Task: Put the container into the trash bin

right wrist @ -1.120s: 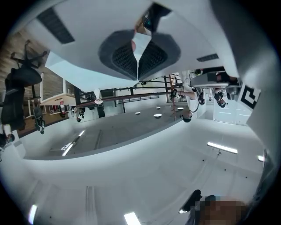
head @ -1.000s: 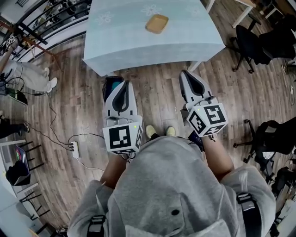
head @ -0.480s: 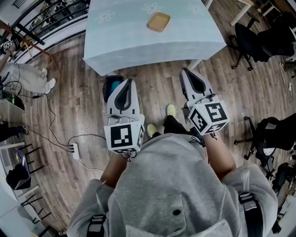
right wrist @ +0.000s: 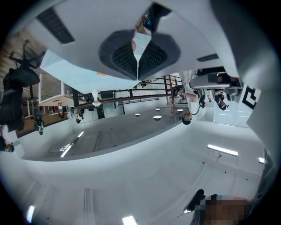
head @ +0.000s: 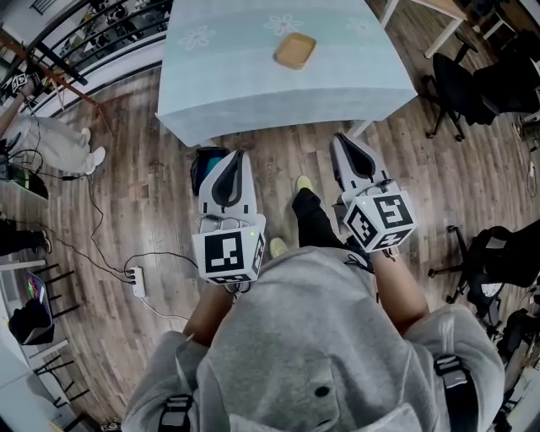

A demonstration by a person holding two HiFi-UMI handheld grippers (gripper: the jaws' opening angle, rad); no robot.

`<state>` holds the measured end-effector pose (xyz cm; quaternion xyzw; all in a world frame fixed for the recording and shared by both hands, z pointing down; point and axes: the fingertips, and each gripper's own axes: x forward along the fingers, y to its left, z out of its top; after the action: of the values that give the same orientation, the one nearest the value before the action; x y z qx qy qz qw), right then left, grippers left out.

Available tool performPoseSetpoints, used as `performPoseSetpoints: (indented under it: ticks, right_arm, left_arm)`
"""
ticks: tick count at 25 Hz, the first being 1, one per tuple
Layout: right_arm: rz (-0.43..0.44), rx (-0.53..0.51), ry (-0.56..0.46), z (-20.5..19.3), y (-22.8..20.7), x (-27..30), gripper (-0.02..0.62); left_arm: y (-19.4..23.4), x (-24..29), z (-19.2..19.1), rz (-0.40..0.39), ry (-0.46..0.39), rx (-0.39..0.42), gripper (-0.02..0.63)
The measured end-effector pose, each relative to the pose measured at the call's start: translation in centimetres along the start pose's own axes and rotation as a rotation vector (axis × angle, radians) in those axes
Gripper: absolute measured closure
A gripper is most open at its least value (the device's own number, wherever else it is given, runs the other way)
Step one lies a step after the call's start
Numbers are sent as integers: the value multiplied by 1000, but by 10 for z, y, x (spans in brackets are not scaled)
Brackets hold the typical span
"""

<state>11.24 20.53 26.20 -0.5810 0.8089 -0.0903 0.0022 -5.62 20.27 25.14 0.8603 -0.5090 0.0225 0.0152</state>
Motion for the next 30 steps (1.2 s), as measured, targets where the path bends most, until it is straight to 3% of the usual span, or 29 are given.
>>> performPoseSetpoints:
  ticks: [11, 30]
  right_arm:
    - [-24, 15, -17, 3, -33, 37, 567]
    - [-32, 42, -2, 24, -126, 149, 566]
  left_arm:
    - [7, 52, -7, -15, 21, 2, 588]
    - [21, 204, -7, -21, 71, 6, 588]
